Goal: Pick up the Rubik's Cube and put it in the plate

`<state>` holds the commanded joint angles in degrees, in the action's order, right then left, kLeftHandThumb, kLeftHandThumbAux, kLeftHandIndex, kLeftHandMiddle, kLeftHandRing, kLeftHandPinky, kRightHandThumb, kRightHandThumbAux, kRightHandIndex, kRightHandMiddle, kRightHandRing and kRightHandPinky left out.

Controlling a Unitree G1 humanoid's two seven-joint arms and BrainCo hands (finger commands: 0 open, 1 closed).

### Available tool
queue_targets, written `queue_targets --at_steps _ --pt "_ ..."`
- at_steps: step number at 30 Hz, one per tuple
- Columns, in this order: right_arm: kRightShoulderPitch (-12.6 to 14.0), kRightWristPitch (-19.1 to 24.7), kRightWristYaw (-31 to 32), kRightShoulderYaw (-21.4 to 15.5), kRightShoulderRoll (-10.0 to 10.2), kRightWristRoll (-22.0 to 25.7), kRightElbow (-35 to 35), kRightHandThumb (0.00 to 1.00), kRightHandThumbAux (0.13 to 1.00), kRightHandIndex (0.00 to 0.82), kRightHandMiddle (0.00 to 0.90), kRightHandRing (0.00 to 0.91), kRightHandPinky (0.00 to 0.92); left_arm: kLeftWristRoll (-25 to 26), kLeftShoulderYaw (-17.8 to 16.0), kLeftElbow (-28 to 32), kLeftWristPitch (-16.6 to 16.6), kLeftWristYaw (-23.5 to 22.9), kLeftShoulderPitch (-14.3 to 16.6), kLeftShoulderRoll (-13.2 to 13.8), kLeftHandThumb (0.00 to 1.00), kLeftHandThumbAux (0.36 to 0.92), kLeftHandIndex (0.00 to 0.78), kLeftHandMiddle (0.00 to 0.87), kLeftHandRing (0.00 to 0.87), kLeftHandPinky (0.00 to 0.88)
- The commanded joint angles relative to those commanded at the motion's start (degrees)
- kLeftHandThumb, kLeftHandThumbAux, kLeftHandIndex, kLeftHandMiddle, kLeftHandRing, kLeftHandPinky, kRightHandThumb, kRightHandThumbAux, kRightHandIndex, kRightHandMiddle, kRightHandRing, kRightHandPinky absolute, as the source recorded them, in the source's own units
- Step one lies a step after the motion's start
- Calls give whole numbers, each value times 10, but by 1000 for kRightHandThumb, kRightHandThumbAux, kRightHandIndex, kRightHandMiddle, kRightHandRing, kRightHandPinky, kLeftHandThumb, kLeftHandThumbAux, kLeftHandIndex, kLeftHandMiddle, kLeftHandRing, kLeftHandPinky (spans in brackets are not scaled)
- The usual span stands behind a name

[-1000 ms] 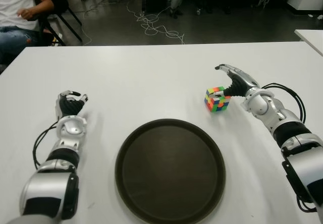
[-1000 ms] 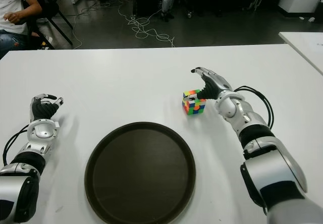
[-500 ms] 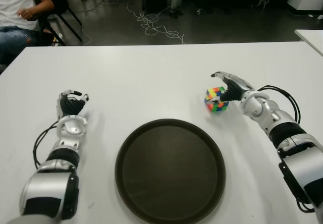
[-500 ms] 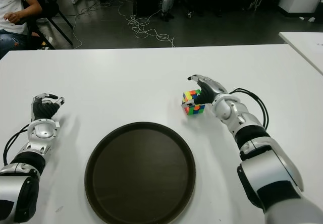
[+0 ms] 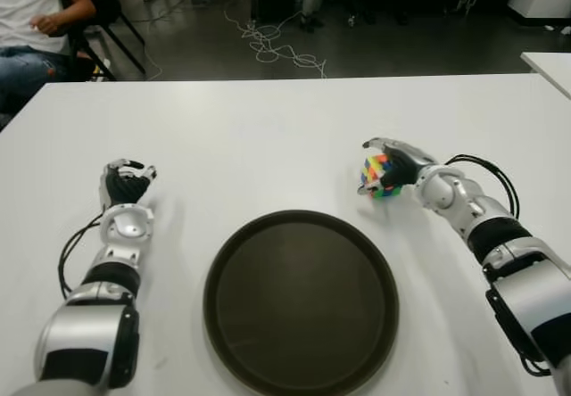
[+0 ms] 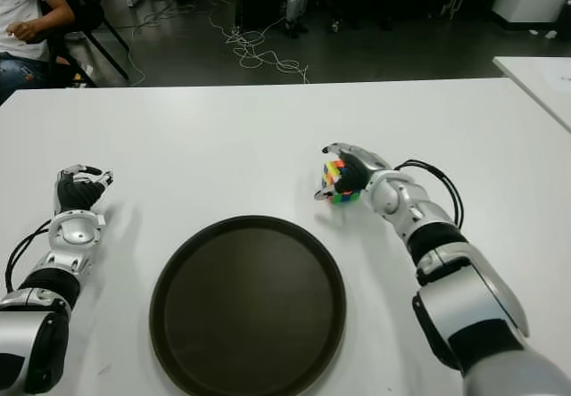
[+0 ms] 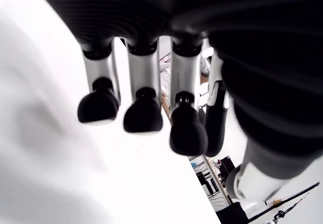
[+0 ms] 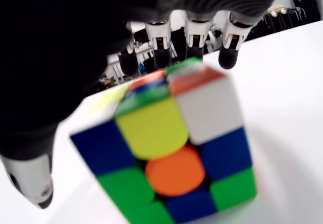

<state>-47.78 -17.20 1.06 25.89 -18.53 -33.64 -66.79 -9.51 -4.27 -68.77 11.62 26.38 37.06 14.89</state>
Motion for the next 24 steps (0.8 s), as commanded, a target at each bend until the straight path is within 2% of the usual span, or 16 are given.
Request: queue_targets --at_steps 14,24 --pt "2 -4 6 8 10 -5 -2 0 615 0 18 9 0 0 1 1 -7 -1 0 0 713 700 442 809 810 802" --pt "3 -9 7 13 15 -4 -6 0 616 7 39 24 0 2 -1 3 2 0 -2 -1 712 701 442 809 811 805"
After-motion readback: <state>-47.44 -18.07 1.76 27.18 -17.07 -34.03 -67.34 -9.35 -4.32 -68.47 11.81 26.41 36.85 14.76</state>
